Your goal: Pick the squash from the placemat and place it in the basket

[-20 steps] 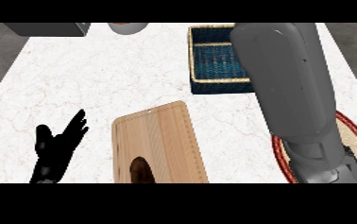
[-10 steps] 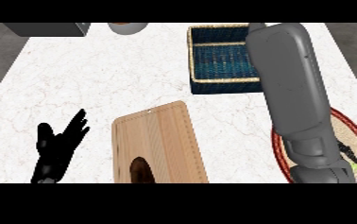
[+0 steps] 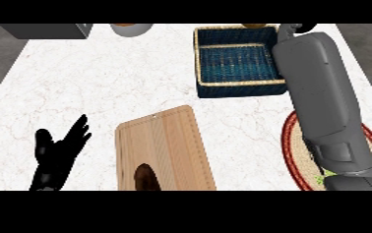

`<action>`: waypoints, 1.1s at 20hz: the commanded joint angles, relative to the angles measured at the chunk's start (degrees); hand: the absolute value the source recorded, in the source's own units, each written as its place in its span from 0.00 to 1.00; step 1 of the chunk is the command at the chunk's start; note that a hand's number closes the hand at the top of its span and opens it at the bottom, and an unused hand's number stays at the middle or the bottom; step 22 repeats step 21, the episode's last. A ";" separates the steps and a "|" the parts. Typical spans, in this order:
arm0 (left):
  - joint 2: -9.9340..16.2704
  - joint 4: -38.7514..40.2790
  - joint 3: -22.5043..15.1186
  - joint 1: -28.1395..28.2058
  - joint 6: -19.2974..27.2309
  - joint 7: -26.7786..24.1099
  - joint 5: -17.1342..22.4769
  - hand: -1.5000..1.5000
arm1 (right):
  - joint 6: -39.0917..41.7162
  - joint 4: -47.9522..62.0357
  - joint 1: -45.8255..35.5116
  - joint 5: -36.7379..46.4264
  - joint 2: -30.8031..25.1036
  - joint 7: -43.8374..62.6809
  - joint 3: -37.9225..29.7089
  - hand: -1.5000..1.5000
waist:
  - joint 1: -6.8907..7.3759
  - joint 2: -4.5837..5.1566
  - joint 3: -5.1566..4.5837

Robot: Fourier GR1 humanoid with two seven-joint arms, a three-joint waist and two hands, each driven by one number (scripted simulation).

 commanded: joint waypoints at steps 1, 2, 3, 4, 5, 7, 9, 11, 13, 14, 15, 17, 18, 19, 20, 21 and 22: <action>-0.65 5.77 0.64 1.12 -1.44 -1.66 0.34 0.50 | 1.13 2.21 -1.11 2.15 -1.08 -0.92 1.91 0.00 | 0.25 0.38 -0.55; -1.33 5.13 -0.59 1.27 -0.38 -1.08 -1.26 0.50 | 0.02 0.38 2.68 1.40 -1.48 -3.95 1.78 0.00 | -0.03 0.32 -0.52; -2.14 4.07 -0.77 1.29 0.90 -1.09 -1.87 0.50 | 2.45 1.42 0.08 -0.78 -5.17 -5.53 -0.85 0.00 | 0.12 0.34 -0.51; -1.83 2.21 -0.74 3.75 -0.21 -0.85 -0.88 0.50 | 2.14 -0.37 1.29 -0.93 -5.11 -5.41 -0.86 0.00 | 0.12 0.24 -0.50; -2.42 6.86 -0.24 0.47 0.14 -2.38 -1.59 0.50 | 3.41 -2.52 -0.37 -0.67 -4.30 -2.30 -0.25 0.00 | -0.32 0.21 -0.53; -1.14 5.02 0.79 1.81 -1.84 -1.93 0.08 0.50 | -1.90 -1.96 4.01 -0.98 -2.59 -7.19 -0.47 0.00 | 0.03 0.31 -0.51; -2.16 3.91 -0.95 2.07 0.44 -0.85 -2.67 0.50 | 0.21 -6.33 3.43 -2.41 -4.07 -4.34 -1.85 0.00 | -0.38 0.14 -0.50; -1.34 2.35 -0.30 4.56 -1.34 -1.98 -1.31 0.50 | 0.20 -7.17 3.10 -3.83 -6.34 -3.99 -4.50 0.00 | -0.13 0.14 -0.49; -1.17 0.56 0.67 0.46 0.35 3.49 -1.05 0.50 | -0.26 -11.35 6.29 -5.55 -6.30 -3.79 -5.67 0.00 | -0.62 0.06 -0.47; -2.20 5.29 0.52 0.45 -0.22 -1.39 -1.83 0.50 | -1.55 -10.82 5.49 -5.27 -6.06 -2.52 -6.37 0.00 | -0.56 0.18 -0.52; -2.76 2.38 -0.41 2.01 0.74 0.50 -2.17 0.50 | -0.02 -13.44 5.12 -6.22 -6.08 1.67 -7.42 0.00 | -0.75 -0.02 -0.50; -1.20 0.63 0.17 1.93 -0.85 2.77 -1.22 0.50 | 1.48 -13.69 6.94 -7.15 -10.41 -0.72 -9.37 0.00 | -0.56 0.08 -0.48; -1.88 4.80 1.42 1.51 -0.35 -0.89 -1.31 0.50 | 2.80 -18.44 9.20 -8.49 -11.33 0.91 -10.50 0.00 | -1.54 -0.09 -0.51; -4.60 2.37 -1.85 0.29 3.10 1.87 -4.50 0.50 | 2.14 -18.14 9.57 -6.92 -10.43 2.44 -9.35 0.00 | -0.95 0.04 -0.50; -3.06 3.62 0.12 2.81 0.89 0.10 -2.46 0.50 | 5.02 -21.08 14.20 -10.47 -13.24 -0.37 -11.94 0.00 | -1.70 -0.11 -0.48; -1.91 4.83 1.19 2.91 -1.17 -1.72 -1.42 0.50 | 6.81 -23.65 13.88 -10.95 -13.63 2.67 -12.13 0.00 | -1.54 -0.13 -0.52; -1.91 4.83 1.19 2.91 -1.17 -1.72 -1.42 0.50 | 6.81 -23.65 13.88 -10.95 -13.63 2.67 -12.13 0.00 | -1.54 -0.13 -0.52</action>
